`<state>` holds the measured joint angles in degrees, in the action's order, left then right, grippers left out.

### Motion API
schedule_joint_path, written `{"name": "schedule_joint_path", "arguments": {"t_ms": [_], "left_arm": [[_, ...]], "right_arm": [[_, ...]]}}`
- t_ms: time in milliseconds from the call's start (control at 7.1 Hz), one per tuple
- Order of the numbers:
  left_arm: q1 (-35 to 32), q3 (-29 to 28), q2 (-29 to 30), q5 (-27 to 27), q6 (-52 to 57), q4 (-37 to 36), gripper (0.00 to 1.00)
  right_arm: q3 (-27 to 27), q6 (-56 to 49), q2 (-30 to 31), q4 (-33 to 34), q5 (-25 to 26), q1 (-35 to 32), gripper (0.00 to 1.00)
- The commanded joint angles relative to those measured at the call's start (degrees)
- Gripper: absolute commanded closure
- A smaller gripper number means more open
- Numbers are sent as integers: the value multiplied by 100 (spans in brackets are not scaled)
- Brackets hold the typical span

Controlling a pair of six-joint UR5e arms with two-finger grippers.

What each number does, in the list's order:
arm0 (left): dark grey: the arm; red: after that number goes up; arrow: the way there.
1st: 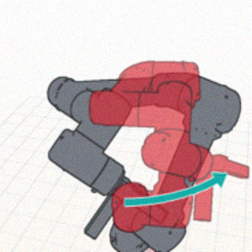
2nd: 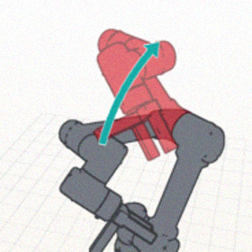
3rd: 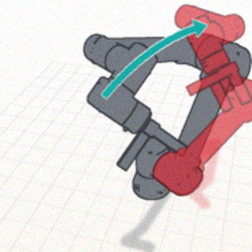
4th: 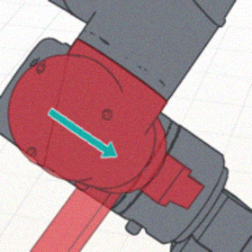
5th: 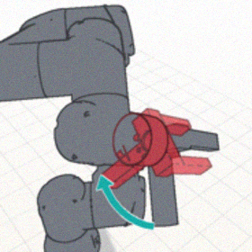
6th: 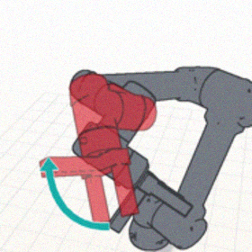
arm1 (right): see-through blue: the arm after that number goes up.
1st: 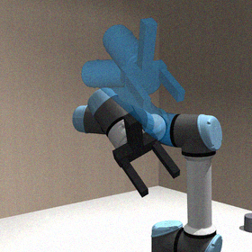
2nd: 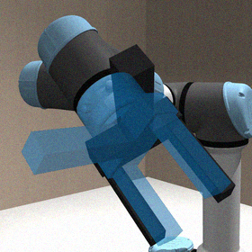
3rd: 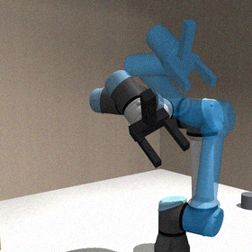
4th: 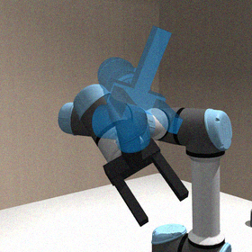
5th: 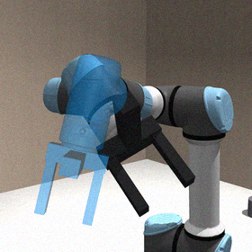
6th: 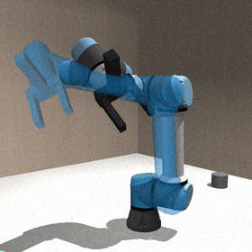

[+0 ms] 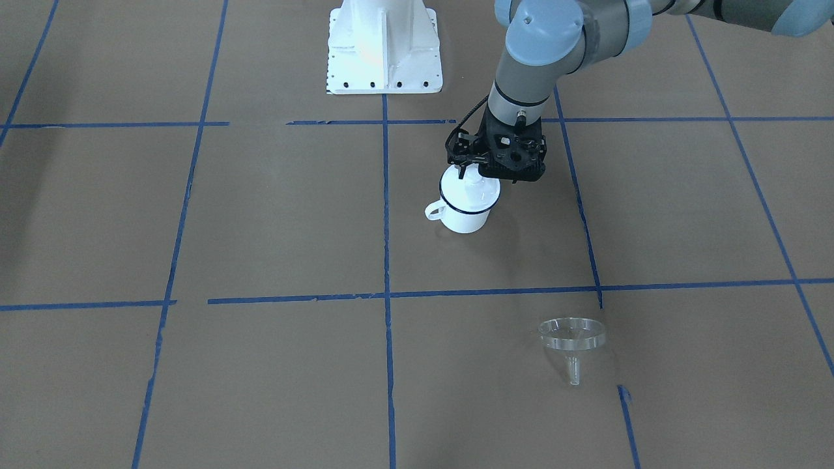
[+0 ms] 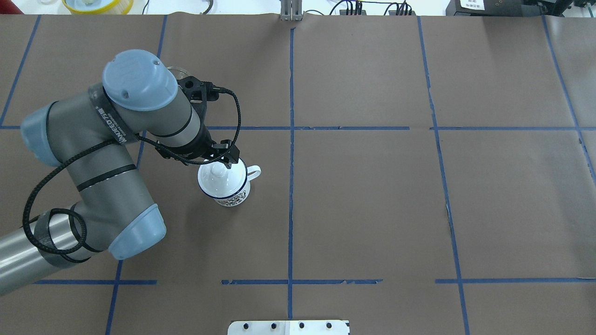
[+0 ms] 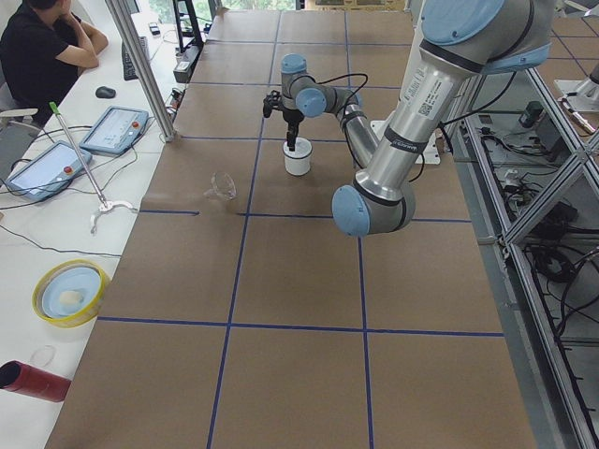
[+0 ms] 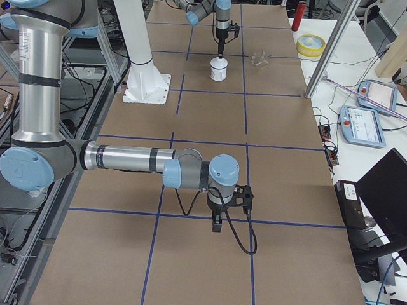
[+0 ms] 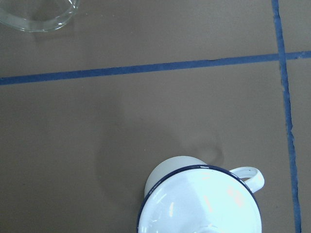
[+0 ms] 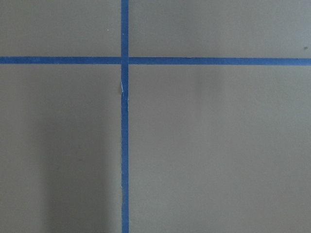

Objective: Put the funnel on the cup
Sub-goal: 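Reach the left gripper down to the white lid on the mug and grasp it, then lift the white lid off the mug with the left gripper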

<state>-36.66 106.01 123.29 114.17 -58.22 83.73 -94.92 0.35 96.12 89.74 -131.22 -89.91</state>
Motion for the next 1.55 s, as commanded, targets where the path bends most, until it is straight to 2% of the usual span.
{"name": "schedule_joint_path", "arguments": {"t_ms": [0,423,563,845,1268,1408], "left_arm": [[88,-46,28,-53,-23,3,18],[89,-19,37,-44,-32,-5,37],[89,-19,54,-44,-40,-5,38],[89,-19,90,-35,-93,-5,46],[185,-28,98,-44,-155,3,48],[185,-11,98,-44,-155,-5,52]], "right_arm": [[0,0,-6,0,0,0,0],[0,0,3,0,0,0,0],[0,0,3,0,0,0,0],[0,0,3,0,0,0,0],[0,0,3,0,0,0,0],[0,0,3,0,0,0,0]]}}
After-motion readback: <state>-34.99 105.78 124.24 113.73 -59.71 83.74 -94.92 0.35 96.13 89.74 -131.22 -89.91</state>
